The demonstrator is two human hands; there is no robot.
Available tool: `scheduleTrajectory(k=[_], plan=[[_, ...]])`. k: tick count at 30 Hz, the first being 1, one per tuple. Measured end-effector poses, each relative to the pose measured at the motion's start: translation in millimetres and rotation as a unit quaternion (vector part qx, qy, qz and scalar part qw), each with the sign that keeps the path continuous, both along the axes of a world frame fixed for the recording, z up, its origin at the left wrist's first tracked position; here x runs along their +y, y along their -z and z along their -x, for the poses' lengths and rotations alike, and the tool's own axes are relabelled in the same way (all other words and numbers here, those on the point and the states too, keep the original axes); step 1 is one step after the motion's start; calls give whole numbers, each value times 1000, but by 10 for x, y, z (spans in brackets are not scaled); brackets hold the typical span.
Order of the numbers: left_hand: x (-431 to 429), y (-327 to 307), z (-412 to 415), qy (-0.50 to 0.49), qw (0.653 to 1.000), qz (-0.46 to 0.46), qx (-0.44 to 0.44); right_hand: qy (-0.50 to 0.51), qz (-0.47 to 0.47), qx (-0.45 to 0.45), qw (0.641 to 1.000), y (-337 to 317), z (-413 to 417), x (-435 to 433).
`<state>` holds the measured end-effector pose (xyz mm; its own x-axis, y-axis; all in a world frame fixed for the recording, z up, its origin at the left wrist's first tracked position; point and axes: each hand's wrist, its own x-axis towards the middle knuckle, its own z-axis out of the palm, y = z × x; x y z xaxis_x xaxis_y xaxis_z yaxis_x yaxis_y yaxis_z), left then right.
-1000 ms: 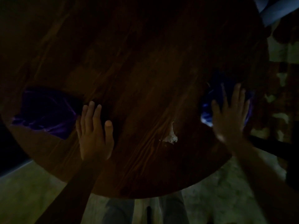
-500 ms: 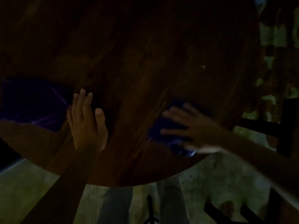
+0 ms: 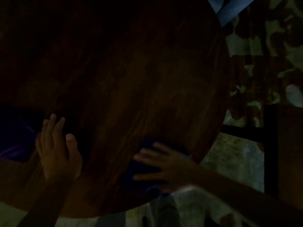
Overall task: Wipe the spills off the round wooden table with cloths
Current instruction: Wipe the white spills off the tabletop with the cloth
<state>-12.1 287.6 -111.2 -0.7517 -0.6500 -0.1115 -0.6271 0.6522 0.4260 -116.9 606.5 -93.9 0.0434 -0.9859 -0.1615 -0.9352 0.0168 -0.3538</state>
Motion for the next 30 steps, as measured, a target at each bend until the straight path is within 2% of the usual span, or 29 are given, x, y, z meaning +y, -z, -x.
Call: scheduleTrajectory(k=[1, 2, 3, 5, 6, 7, 8, 9, 11, 12, 13, 15, 16, 18, 19, 21, 22, 23, 24, 25, 27, 28, 30], plan=[[-9, -1, 18, -1, 1000, -2, 4, 54, 3, 33, 998, 38, 361, 240], [-12, 7, 35, -2, 1000, 1, 9, 161, -3, 57, 985, 86, 756, 389], [-14, 24, 44, 1, 1000, 4, 12, 285, -28, 67, 956, 100, 1145, 423], [-19, 40, 72, 12, 1000, 1, 17, 531, -38, 95, 841, 106, 1730, 193], [-20, 44, 76, 17, 1000, 5, 17, 611, -36, 96, 785, 109, 1898, -65], [-27, 50, 69, 18, 1000, 12, 16, 647, -41, 96, 755, 122, 1931, -338], [-37, 51, 59, 17, 1000, 18, 9, 640, -30, 107, 760, 138, 1817, -614], [-42, 57, 48, 17, 1000, 23, 2, 588, -5, 114, 801, 167, 1575, -827], [-26, 67, 34, 21, 999, 39, -3, 365, 19, 82, 927, 178, 773, -929], [-14, 78, 35, 22, 999, 45, -2, 251, 10, 56, 966, 150, 356, -791], [-6, 78, 48, 22, 998, 52, 1, 146, -6, 37, 989, 90, 107, -571], [25, 72, 60, 21, 998, 55, 0, 29, -23, 49, 998, 62, 227, -21], [54, 69, 62, 22, 999, 47, -7, 38, -32, 78, 996, 94, 482, 225], [64, 46, 90, 19, 999, 37, -13, 189, -43, 122, 973, 148, 1144, 538], [63, 57, 85, 17, 999, 39, -8, 300, -43, 121, 945, 145, 1479, 582], [19, 96, 78, 19, 999, 34, -1, 524, -41, 113, 843, 109, 1934, 357], [-9, 127, 62, 26, 999, 35, 2, 601, -50, 111, 790, 104, 1999, 113], [-37, 201, 22, 30, 999, 40, 4, 627, -57, 112, 769, 116, 1917, -125], [-76, 282, -15, 36, 999, 37, 12, 606, -39, 119, 786, 134, 1740, -329], [-140, 370, -58, 30, 999, 28, 19, 539, 0, 109, 835, 169, 1454, -465], [-254, 546, -78, -17, 999, -18, 29, 309, 16, 74, 948, 162, 699, -462], [-322, 614, -90, -37, 999, -24, 17, 185, 7, 63, 981, 123, 394, -328], [-307, 635, -135, -37, 999, 0, -17, 20, -28, 30, 999, 20, 163, 114]])
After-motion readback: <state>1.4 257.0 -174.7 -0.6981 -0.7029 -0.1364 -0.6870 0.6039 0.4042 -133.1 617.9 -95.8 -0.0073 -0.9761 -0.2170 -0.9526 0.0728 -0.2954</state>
